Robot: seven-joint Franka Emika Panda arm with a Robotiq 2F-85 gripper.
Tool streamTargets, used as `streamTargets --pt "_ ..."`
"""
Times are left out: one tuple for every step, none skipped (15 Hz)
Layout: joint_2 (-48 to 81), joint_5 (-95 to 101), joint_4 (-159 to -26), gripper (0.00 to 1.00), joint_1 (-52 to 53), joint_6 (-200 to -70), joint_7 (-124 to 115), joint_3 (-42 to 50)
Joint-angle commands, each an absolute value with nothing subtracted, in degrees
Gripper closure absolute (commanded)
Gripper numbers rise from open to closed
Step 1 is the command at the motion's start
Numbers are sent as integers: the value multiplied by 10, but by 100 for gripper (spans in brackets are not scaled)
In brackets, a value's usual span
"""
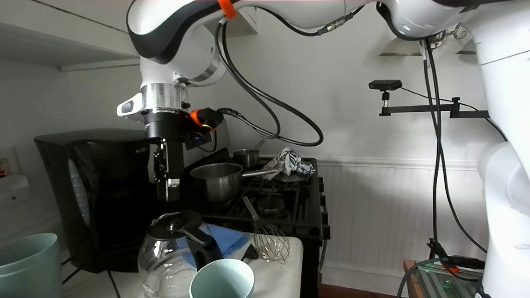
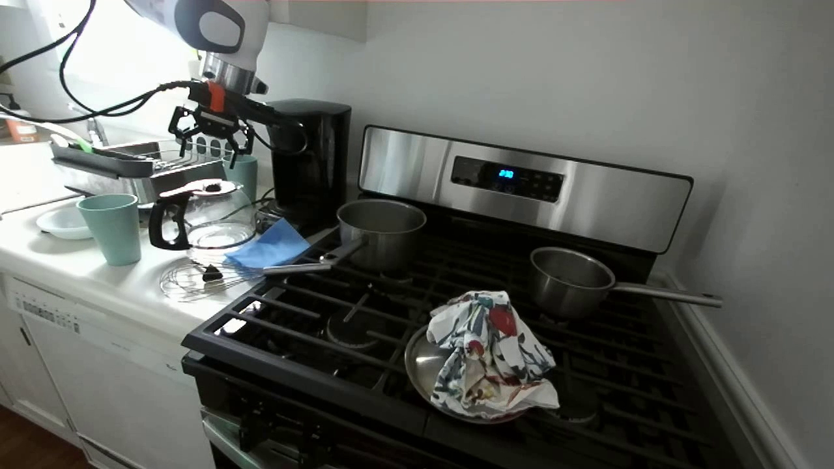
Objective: Open the lid on the kettle
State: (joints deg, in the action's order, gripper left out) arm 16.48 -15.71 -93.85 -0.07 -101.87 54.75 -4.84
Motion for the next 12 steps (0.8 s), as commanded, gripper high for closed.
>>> streamTargets --pt "177 -145 -937 0 -2 -1021 556 -54" --pt "176 -142 -942 0 -1 -1023 555 -53" --pt "176 -140 -944 0 0 -1022 554 -54" --pt "176 -136 -949 0 1 -1025 548 -53" --pt "175 -135 -954 0 2 -1031 544 -52" --pt "175 -135 -957 0 2 -1035 542 -52" --pt "174 -140 -963 0 1 -1044 538 -53" --pt "173 -143 -971 0 2 -1060 530 -52" --pt "173 -146 -977 0 2 -1076 524 -53" --pt "174 -154 -981 0 1 -1096 519 -54" --pt "175 -161 -985 0 -1 -1112 518 -56" --pt "173 -165 -991 0 -3 -1131 518 -57"
